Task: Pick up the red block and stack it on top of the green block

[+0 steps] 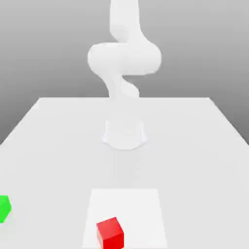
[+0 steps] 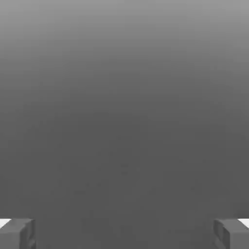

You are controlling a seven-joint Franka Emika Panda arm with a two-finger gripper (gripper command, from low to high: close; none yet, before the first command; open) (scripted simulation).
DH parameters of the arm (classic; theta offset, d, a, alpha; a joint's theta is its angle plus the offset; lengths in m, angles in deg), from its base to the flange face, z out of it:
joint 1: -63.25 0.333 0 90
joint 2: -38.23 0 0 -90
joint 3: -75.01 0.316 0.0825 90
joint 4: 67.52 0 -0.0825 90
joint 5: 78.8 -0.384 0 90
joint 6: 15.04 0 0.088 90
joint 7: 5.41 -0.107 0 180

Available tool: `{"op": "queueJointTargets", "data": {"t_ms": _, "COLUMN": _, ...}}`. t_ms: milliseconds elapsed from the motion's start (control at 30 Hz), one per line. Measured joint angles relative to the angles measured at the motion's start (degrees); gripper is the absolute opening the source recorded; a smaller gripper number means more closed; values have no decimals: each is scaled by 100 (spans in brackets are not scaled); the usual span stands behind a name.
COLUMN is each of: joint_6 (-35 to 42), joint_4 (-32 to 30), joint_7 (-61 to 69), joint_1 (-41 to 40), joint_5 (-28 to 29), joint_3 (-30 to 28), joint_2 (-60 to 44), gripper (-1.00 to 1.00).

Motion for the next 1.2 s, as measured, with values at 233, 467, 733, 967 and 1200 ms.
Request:
{"op": "queueJointTargets", "data": {"t_ms": 233, "joint_6": -520, "joint_4": -201, "joint_7": 903, "joint_1": 360, "joint_5": -286, "joint_3": -434, "joint_2": -1492, "gripper": 0}}
{"op": "queueJointTargets", "data": {"t_ms": 467, "joint_6": -1024, "joint_4": -396, "joint_7": 1795, "joint_1": 543, "joint_5": -583, "joint_3": -682, "joint_2": -2953, "gripper": 0}}
{"op": "queueJointTargets", "data": {"t_ms": 733, "joint_6": -1620, "joint_4": -625, "joint_7": 2606, "joint_1": 507, "joint_5": -628, "joint_3": -733, "joint_2": -4587, "gripper": 0}}
{"op": "queueJointTargets", "data": {"t_ms": 967, "joint_6": -2447, "joint_4": -643, "joint_7": 3010, "joint_1": 377, "joint_5": -636, "joint_3": -640, "joint_2": -5996, "gripper": 0}}
{"op": "queueJointTargets", "data": {"t_ms": 1200, "joint_6": -2723, "joint_4": -589, "joint_7": 3094, "joint_1": 284, "joint_5": -745, "joint_3": -526, "joint_2": -6346, "gripper": -100}}
